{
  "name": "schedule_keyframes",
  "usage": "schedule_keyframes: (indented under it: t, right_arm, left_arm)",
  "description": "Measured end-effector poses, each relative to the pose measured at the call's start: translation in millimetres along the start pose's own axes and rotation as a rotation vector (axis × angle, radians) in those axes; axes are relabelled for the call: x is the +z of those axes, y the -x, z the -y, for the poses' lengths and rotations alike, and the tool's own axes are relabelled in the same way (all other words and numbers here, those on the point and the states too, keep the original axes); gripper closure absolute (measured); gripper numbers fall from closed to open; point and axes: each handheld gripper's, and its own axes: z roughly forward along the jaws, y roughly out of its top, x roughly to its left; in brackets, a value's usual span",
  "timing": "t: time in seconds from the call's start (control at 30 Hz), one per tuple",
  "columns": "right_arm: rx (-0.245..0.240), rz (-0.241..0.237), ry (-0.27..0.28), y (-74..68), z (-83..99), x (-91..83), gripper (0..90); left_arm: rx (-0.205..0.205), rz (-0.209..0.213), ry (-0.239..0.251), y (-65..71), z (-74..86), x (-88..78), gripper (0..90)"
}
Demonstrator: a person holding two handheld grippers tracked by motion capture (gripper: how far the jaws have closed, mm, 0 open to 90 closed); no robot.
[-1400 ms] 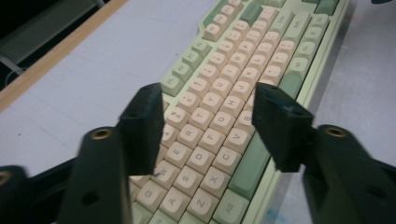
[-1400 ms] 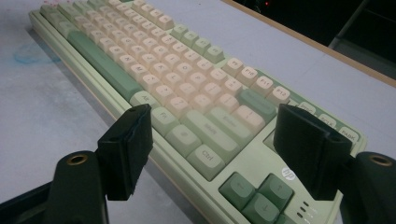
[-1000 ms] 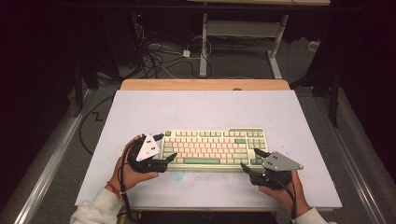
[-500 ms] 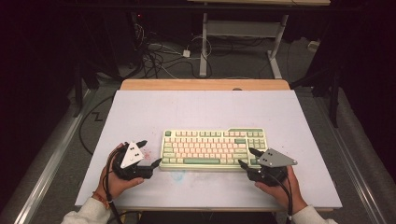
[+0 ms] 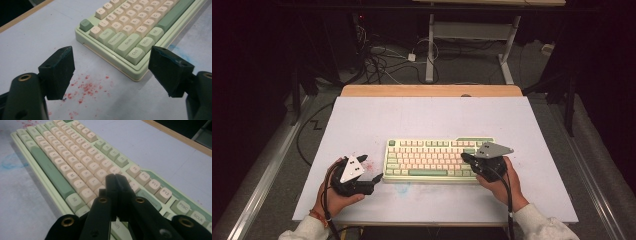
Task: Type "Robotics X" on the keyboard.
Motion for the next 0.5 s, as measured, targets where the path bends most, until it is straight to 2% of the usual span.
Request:
schedule_keyframes:
  t: [0.1,0.23,0.5]
  right_arm:
    - [-0.008,-0.005,-0.022,2.0,-8.9,10.2,90.0]
    - [-0.003,-0.019,-0.046,1.9,-18.6,25.6,90.0]
    - [-0.028,-0.049,-0.1,-7.3,-28.0,52.4,90.0]
  left_arm:
    - [-0.015,0.009,-0.012,0.1,0.9,1.1,20.3]
    - [-0.009,0.014,-0.025,0.4,1.6,2.9,20.3]
    - [0.007,0.007,-0.028,1.2,1.4,3.4,20.5]
